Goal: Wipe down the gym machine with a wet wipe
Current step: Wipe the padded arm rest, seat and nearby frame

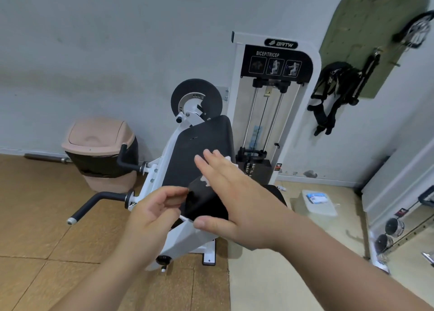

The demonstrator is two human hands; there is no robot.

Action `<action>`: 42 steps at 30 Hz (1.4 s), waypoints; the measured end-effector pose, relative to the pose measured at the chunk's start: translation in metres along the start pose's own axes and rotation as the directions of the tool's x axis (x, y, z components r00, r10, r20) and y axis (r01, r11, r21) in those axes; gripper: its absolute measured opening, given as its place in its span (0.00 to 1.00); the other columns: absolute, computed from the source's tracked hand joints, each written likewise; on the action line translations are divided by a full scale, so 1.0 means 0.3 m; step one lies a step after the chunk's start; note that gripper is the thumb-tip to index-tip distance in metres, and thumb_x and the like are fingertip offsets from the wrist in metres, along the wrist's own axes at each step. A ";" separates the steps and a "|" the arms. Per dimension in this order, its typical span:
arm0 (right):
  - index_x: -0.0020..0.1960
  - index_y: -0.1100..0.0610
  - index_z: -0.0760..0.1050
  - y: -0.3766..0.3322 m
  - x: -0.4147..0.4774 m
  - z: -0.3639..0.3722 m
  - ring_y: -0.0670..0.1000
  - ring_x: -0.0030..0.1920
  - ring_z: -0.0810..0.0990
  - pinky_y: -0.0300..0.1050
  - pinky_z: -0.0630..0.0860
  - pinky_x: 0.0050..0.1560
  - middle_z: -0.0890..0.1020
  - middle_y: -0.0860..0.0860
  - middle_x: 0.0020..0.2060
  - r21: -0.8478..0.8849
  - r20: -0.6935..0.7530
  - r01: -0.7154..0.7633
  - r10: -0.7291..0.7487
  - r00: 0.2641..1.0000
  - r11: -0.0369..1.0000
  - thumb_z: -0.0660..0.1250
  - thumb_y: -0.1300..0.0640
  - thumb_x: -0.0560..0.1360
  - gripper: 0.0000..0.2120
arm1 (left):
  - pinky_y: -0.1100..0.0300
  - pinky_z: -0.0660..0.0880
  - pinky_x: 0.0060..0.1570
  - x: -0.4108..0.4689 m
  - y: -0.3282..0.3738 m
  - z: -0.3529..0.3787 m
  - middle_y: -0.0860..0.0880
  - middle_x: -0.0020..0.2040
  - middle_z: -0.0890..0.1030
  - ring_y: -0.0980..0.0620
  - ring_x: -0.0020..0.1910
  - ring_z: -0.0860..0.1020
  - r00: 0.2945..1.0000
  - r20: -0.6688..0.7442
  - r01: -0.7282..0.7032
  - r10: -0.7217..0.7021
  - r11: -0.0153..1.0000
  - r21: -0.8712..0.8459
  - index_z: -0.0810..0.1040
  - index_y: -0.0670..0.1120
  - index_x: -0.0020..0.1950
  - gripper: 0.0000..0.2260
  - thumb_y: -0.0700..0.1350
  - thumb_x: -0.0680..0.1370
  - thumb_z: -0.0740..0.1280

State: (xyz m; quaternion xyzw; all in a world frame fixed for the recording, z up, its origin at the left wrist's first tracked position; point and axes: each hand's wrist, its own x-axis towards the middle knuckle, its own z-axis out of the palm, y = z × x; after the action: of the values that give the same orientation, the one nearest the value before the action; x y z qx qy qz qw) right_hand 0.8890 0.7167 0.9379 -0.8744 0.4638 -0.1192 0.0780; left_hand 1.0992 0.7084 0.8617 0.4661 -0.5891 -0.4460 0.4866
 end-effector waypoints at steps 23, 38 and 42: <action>0.71 0.61 0.77 -0.328 0.128 0.219 0.52 0.73 0.73 0.42 0.67 0.75 0.76 0.50 0.70 -0.120 -0.724 -0.722 0.437 0.533 0.682 0.57 0.62 0.80 0.21 | 0.76 0.67 0.62 0.371 -0.115 -0.208 0.65 0.68 0.71 0.66 0.66 0.72 0.529 0.839 -0.162 0.127 0.986 -0.047 0.69 0.54 0.78 0.32 0.39 0.73 0.63; 0.83 0.65 0.51 -0.310 0.234 0.099 0.62 0.83 0.49 0.62 0.48 0.82 0.54 0.63 0.82 -0.720 -0.286 -0.676 0.818 0.498 0.160 0.42 0.20 0.74 0.56 | 0.67 0.76 0.56 0.391 -0.162 -0.215 0.76 0.68 0.64 0.59 0.57 0.79 0.445 0.882 -0.102 0.158 0.987 -0.126 0.63 0.64 0.77 0.34 0.31 0.79 0.61; 0.82 0.66 0.50 -0.383 0.211 0.247 0.63 0.83 0.44 0.64 0.47 0.81 0.48 0.64 0.82 -0.744 -0.157 -0.577 0.751 0.641 0.337 0.49 0.21 0.75 0.56 | 0.62 0.76 0.61 0.395 -0.181 -0.215 0.68 0.75 0.63 0.58 0.59 0.79 0.425 0.894 -0.057 0.143 0.990 -0.132 0.62 0.60 0.80 0.35 0.30 0.79 0.58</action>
State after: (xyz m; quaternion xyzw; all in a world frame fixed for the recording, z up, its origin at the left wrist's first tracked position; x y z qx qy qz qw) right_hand 1.0352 0.7303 0.9037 -0.5631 0.7738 0.2173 -0.1920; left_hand 1.1583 0.5781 0.8356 0.1008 -0.7655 -0.6195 0.1418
